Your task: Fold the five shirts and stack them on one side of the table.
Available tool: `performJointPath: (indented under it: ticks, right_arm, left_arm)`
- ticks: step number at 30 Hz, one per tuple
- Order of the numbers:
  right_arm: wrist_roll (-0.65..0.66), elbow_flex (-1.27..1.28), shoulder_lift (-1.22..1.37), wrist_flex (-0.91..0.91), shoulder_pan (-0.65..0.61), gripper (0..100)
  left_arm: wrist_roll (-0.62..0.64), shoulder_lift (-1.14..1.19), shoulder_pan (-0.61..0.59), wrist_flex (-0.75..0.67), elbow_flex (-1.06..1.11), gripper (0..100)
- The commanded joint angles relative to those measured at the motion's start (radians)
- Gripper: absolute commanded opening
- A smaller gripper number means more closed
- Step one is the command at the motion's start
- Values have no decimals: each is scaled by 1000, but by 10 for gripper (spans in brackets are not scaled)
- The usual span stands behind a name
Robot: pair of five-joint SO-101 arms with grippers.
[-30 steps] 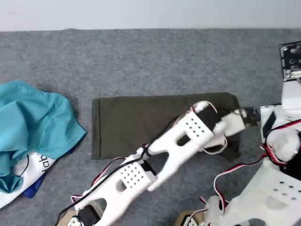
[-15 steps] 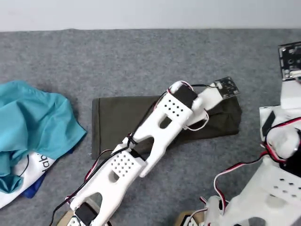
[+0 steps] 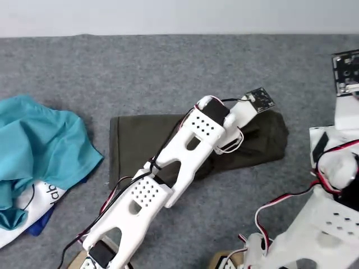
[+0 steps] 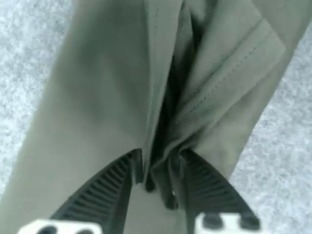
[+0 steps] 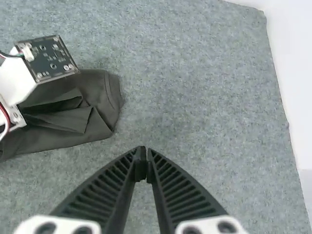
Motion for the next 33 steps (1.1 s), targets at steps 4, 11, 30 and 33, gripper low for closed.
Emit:
performJointPath:
  ticks: [4, 11, 30, 33]
  right_arm:
    - [77, -6, -18, 27, 119, 15]
    - [124, -2, -19, 31, 165, 15]
    - [124, -6, -21, 35, 278, 15]
    - [124, -6, -21, 36, 278, 15]
  left_arm:
    - [8, -21, -77, -18, -119, 133]
    - [9, -23, -127, -17, -174, 133]
    - [8, 68, -58, 32, -179, 133]
    - [-21, 112, -120, 15, -179, 133]
